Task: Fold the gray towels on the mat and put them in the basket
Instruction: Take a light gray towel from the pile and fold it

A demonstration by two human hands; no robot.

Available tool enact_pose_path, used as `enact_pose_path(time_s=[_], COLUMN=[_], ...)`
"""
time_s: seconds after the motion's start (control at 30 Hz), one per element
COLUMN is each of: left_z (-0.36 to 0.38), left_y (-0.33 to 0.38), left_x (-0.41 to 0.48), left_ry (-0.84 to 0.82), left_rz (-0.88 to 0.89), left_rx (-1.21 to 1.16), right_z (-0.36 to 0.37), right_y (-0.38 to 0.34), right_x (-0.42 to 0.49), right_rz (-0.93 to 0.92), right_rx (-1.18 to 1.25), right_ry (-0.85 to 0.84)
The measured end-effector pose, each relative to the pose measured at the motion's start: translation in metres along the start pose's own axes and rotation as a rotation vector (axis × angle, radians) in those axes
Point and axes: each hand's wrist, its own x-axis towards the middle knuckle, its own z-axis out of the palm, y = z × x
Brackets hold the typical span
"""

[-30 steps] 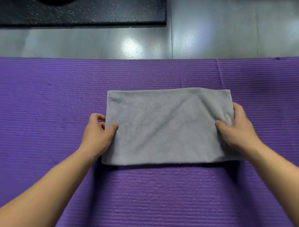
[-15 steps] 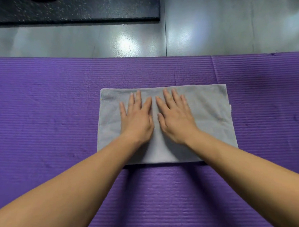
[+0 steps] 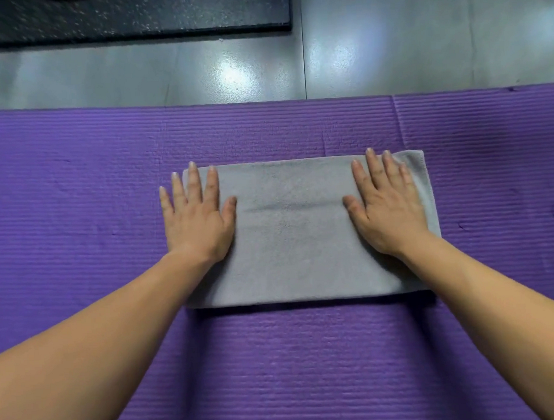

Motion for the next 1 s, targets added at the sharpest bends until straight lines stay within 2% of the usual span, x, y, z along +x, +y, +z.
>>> enact_pose_path(time_s=[0.07, 0.1, 0.17, 0.23, 0.33, 0.43, 0.57, 0.7, 0.77, 0.83, 0.87, 0.93, 1.0], left_z=[-0.005, -0.007, -0.002, 0.014, 0.037, 0.043, 0.039, 0.029, 0.018, 0.010, 0.008, 0.010, 0.015], left_y=[0.002, 0.009, 0.028, 0.041, 0.028, -0.006, -0.028, -0.025, -0.021, -0.018, -0.016, -0.014, -0.015], left_x=[-0.006, -0.015, -0.043, -0.075, -0.100, -0.102, -0.103, -0.103, -0.100, -0.098, -0.098, -0.098, -0.099], left_ry=[0.049, 0.110, 0.197, 0.151, 0.068, 0.061, 0.028, 0.039, 0.095, 0.123, 0.094, 0.022, 0.004], left_rz=[-0.008, 0.049, 0.275, 0.463, 0.453, 0.464, 0.444, 0.418, 0.521, 0.627, 0.657, 0.675, 0.669], left_rx=[0.044, 0.044, -0.056, -0.093, -0.022, 0.018, 0.027, -0.058, -0.157, -0.248, -0.286, -0.339, -0.357], right_z=[-0.006, -0.005, 0.009, 0.026, 0.038, 0.039, 0.038, 0.032, 0.023, 0.020, 0.021, 0.026, 0.035], right_y=[-0.011, -0.024, -0.059, -0.085, -0.071, -0.020, 0.028, 0.028, 0.021, 0.012, 0.006, -0.002, -0.003], right_x=[-0.008, -0.019, -0.051, -0.079, -0.088, -0.096, -0.113, -0.114, -0.116, -0.118, -0.120, -0.121, -0.120], right_rz=[0.023, -0.029, -0.262, -0.382, -0.255, -0.106, -0.068, -0.048, -0.070, -0.164, -0.228, -0.344, -0.381], right_rx=[0.037, 0.050, 0.066, 0.059, 0.018, -0.026, -0.015, 0.037, 0.074, 0.218, 0.321, 0.451, 0.486], right_ry=[0.059, 0.107, 0.170, 0.130, 0.106, 0.072, 0.012, 0.017, 0.135, 0.305, 0.336, 0.273, 0.192])
